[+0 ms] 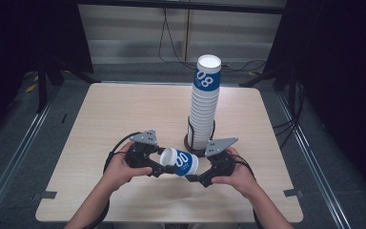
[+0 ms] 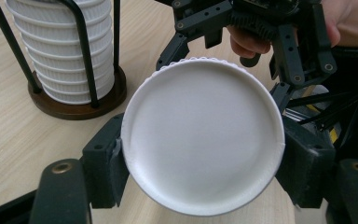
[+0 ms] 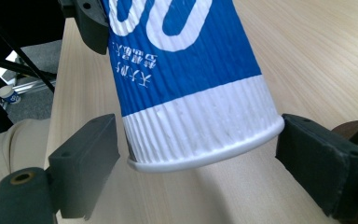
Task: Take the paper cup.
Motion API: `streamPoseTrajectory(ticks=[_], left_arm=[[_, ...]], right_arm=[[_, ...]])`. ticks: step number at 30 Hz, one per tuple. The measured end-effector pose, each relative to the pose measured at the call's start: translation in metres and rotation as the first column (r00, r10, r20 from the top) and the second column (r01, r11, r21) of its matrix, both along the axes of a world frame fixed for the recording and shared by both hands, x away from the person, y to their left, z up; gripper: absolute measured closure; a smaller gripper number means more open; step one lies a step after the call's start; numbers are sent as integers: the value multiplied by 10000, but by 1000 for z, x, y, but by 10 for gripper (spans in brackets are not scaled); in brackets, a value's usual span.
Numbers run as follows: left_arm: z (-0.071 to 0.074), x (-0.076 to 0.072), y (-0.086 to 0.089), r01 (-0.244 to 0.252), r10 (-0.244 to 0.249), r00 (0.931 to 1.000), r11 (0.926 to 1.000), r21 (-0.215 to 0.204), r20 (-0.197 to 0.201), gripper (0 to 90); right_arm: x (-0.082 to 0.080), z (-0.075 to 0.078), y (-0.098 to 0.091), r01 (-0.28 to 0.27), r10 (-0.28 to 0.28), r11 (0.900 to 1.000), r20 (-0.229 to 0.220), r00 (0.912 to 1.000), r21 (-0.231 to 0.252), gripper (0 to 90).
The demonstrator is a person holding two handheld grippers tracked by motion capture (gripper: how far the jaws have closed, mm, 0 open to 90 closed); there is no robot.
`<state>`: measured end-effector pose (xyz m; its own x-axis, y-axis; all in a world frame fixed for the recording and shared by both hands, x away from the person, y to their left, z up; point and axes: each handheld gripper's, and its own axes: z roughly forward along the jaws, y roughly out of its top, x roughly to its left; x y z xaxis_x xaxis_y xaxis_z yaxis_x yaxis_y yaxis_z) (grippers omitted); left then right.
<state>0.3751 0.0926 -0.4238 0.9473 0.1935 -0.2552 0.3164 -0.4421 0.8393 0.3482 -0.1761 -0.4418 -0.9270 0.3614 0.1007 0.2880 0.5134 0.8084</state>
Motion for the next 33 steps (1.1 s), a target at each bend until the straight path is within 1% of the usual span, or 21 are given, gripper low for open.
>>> streamPoseTrajectory(ticks=[2,9,16,25,28,33], left_arm=[[1,0,-1,26,-26,10000,10000,-15,-7,286],[0,-1,-3,109,-109,9999,9999,-22,-23,286],[0,0,-2,75,-76,10000,9999,-107,-47,286],[0,0,-3,104,-105,9999,9999,-127,-83,286],[0,0,-2,42,-46,9999,9997,-252,-152,286],[0,0,-2,53,-58,9998,9997,-254,-168,286]], right_arm=[[0,0,0,-23,23,10000,-15,10000,37,124],[0,0,1,-76,76,9999,-28,10000,-69,124],[2,-1,3,-82,81,9999,-69,9999,-81,124],[2,0,5,-138,138,9998,-8,9999,-121,124],[2,0,5,-125,125,9999,24,9999,-98,124],[2,0,5,-114,115,9999,61,9999,-76,124]])
